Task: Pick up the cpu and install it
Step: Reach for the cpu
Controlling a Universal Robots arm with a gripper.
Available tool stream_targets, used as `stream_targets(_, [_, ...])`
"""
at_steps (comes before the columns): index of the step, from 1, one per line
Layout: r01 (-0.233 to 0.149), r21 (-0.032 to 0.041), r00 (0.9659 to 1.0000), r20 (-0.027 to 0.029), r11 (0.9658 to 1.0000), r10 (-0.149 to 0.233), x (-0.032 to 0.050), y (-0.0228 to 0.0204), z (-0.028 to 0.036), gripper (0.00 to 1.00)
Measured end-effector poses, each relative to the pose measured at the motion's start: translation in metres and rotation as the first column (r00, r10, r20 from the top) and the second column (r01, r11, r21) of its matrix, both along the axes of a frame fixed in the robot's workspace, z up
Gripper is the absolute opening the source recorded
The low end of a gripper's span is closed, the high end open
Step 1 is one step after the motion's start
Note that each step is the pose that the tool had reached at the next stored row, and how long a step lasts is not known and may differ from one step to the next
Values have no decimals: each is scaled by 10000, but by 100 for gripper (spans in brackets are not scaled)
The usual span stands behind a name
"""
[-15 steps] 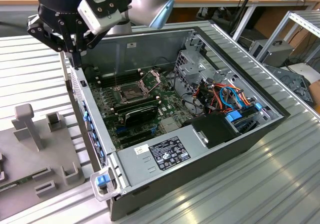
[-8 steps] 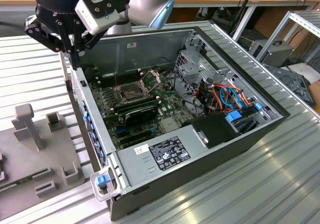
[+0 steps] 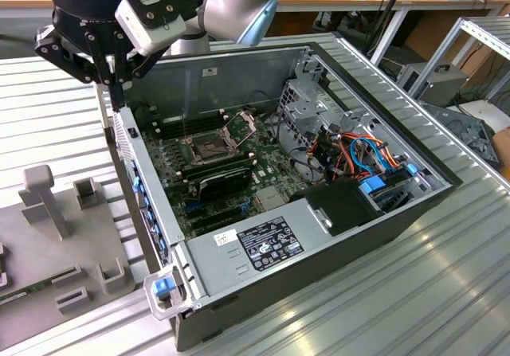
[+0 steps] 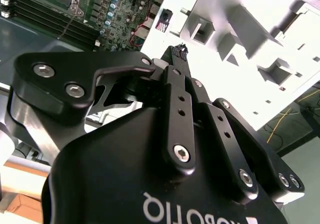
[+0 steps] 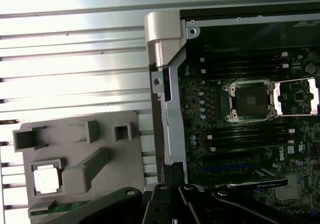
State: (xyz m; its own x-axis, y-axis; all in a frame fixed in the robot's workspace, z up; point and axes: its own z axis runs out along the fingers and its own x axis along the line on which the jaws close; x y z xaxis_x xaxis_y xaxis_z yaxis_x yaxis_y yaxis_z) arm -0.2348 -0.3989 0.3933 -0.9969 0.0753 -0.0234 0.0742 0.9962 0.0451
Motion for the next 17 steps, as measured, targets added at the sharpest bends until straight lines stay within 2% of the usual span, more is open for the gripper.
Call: stream_targets(17, [0, 0, 10000, -1, 10000, 0, -66, 0, 0, 11])
